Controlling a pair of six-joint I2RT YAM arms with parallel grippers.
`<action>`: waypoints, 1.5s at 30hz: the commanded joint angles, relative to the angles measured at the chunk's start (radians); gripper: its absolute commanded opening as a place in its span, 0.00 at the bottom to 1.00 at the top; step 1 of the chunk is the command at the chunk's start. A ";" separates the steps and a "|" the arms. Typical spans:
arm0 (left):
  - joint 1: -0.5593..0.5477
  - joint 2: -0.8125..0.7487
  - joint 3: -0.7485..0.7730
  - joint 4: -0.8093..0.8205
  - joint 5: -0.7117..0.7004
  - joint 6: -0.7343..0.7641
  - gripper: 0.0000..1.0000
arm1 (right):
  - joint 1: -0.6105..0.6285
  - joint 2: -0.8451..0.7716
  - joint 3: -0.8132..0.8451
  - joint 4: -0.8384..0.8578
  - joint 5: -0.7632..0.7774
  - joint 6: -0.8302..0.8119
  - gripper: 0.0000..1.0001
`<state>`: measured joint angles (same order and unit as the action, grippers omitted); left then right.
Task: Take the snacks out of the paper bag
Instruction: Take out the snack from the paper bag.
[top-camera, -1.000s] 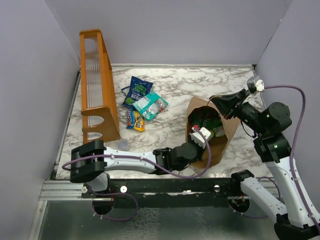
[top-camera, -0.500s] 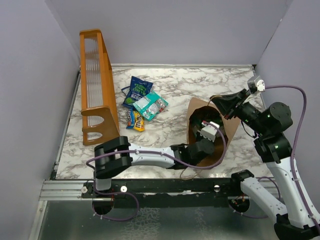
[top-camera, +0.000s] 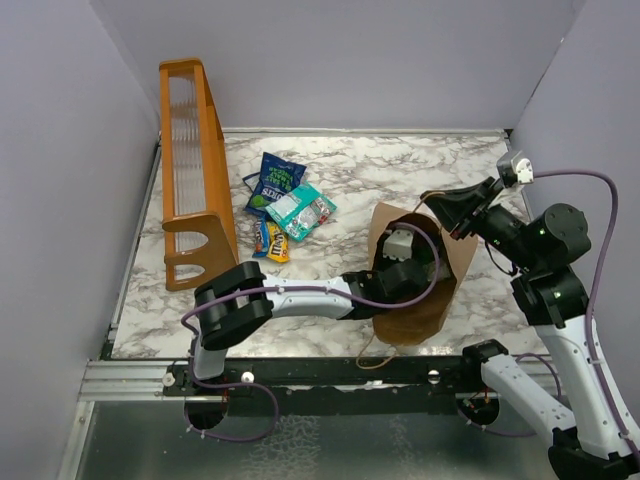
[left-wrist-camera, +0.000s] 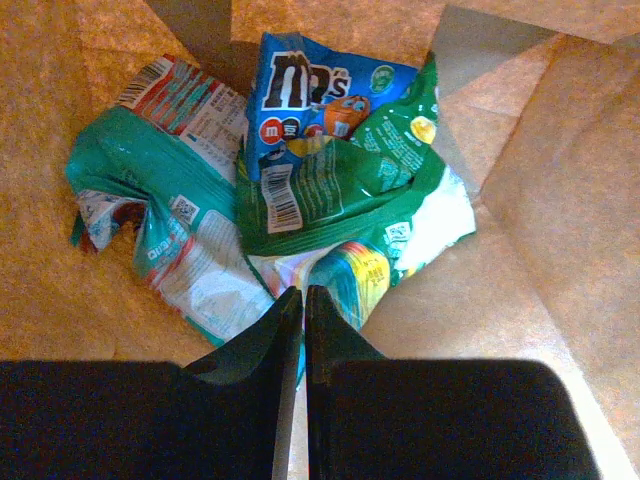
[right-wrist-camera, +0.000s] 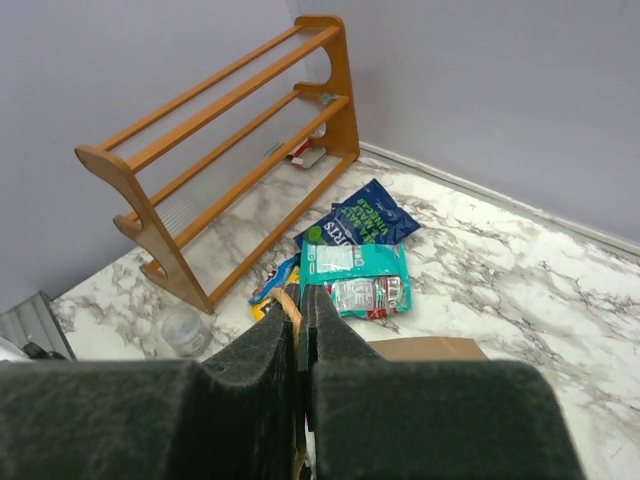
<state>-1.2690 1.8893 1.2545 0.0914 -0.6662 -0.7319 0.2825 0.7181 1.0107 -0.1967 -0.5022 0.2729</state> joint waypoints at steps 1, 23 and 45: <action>-0.004 0.000 0.013 -0.082 -0.068 -0.028 0.10 | 0.003 0.005 0.048 0.022 -0.100 -0.025 0.02; 0.018 0.121 0.026 0.205 0.103 0.478 0.69 | 0.003 0.029 0.035 0.007 -0.178 -0.049 0.02; 0.085 0.215 0.129 0.117 0.225 0.562 0.31 | 0.003 0.030 0.052 -0.021 -0.134 -0.068 0.02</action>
<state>-1.1927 2.0968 1.3518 0.2520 -0.4725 -0.1928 0.2825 0.7609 1.0271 -0.2321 -0.6518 0.2142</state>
